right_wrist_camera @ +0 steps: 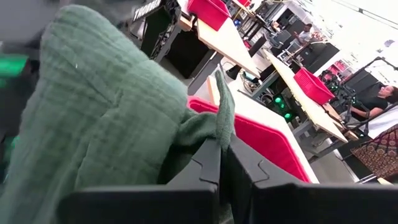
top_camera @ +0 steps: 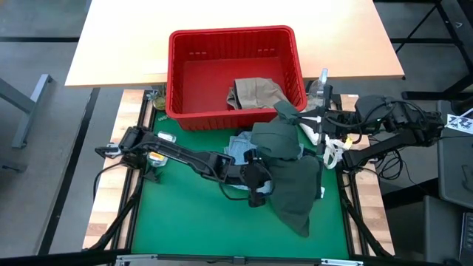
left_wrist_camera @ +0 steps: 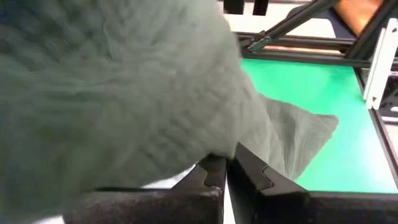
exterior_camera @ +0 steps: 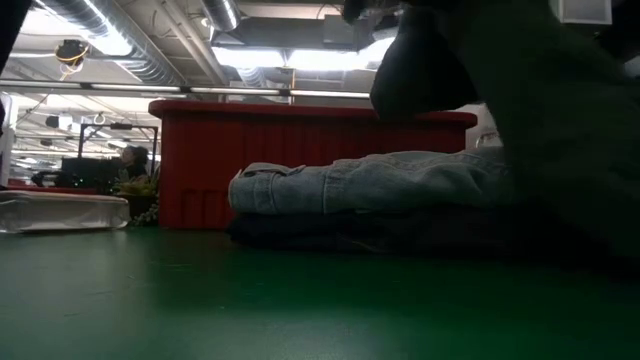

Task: Fold laundry
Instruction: Fold the green shirt

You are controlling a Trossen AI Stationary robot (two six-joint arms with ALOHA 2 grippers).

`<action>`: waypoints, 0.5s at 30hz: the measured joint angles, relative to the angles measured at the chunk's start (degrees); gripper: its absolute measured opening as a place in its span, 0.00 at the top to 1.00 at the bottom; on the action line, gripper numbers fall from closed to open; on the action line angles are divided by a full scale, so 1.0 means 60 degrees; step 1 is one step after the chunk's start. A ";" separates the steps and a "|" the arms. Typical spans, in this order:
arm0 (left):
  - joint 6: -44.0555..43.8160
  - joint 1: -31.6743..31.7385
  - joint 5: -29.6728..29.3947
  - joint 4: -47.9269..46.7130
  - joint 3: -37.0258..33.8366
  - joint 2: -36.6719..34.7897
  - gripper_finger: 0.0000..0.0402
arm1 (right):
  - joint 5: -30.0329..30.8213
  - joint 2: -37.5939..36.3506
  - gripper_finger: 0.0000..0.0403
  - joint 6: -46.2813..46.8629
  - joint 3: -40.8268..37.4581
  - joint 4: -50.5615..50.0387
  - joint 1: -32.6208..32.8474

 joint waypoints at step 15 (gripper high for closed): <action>0.0433 -0.0031 -0.1589 -0.2592 0.0016 -0.4294 1.00 | 0.0985 -0.0763 0.98 -0.0034 0.0000 0.0406 -0.0004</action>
